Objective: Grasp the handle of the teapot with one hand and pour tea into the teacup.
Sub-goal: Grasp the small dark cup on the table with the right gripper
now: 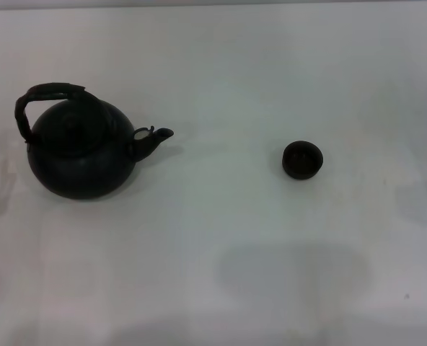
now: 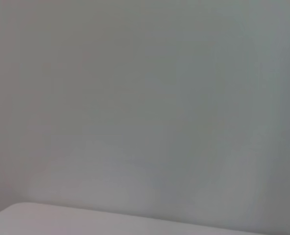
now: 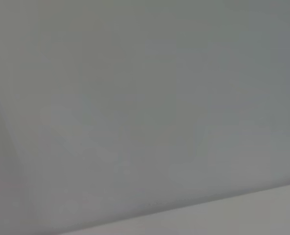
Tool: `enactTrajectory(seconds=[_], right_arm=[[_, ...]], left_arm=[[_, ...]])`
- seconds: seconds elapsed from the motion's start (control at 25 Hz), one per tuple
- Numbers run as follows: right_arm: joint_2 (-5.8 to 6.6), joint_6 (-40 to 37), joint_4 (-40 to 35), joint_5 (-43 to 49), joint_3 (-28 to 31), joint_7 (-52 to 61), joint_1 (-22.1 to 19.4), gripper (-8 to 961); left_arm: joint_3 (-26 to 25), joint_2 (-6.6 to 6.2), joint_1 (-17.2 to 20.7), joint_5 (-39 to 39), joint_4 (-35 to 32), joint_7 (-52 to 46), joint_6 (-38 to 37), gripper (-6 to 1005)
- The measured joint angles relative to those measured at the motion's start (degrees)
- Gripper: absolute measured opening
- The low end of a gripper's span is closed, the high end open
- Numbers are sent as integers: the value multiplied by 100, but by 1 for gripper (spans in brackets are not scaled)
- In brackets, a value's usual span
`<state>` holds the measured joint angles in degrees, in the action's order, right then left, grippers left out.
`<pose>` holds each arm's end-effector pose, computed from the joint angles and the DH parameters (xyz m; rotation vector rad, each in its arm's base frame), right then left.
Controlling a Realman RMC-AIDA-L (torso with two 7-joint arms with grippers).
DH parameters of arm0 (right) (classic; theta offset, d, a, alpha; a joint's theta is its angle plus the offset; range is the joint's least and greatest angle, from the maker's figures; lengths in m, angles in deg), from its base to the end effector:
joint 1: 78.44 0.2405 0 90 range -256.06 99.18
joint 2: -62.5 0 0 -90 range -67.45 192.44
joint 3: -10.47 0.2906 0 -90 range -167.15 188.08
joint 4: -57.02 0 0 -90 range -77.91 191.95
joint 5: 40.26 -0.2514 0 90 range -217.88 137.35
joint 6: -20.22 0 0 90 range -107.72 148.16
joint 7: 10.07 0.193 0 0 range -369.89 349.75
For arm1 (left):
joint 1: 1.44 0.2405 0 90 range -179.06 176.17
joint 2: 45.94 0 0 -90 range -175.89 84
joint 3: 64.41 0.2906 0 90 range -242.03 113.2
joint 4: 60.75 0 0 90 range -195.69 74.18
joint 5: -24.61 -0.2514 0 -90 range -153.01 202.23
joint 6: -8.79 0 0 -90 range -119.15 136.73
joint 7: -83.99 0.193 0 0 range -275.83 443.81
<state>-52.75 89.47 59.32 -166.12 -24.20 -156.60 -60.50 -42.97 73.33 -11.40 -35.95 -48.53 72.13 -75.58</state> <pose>0.4725 0.3349 -0.0278 -1.5299 0.9123 0.7261 -0.4510 0.2503 -0.0654 -1.4265 -0.7548 -0.6730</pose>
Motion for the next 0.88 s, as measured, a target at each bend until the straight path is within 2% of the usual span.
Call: enactTrajectory(seconds=[0.24, 0.36, 0.48, 0.6, 0.68, 0.72, 0.76, 0.8, 0.84, 0.88], right_arm=[[9, 55, -410, 1, -622, 654, -19, 844], [28, 71, -780, 72, -1174, 971, -35, 844], [113, 66, -1609, 489, -1875, 1908, -109, 843], [182, 67, -2526, 1211, -2151, 2897, -144, 843], [164, 90, -3412, 2057, -2183, 3645, -146, 843], [115, 118, -4148, 2772, -2214, 4211, -144, 843], [115, 118, -4148, 2772, -2214, 4211, -144, 843], [73, 150, -4587, 3183, -2249, 4547, -139, 843], [11, 293, -5417, 3841, -2421, 5097, -128, 842], [11, 293, -5417, 3841, -2421, 5097, -128, 842]], left_arm=[[0, 0, -21, 0, 0, 0, 0, 859], [0, -1, -25, 1, 0, 0, 0, 859], [0, 0, -24, 8, 0, 0, -1, 858], [-4, 0, -24, 36, 0, 0, 0, 858], [-7, 0, -24, 44, 0, 0, -1, 858], [-7, 0, -25, 44, 0, 0, -1, 858], [-8, 0, -26, 45, 0, 0, -1, 858], [-12, 0, -28, 46, 0, 0, -1, 858], [-20, 0, -28, 49, 0, 0, -1, 858], [-29, -1, -26, 51, -2, 0, -1, 858]])
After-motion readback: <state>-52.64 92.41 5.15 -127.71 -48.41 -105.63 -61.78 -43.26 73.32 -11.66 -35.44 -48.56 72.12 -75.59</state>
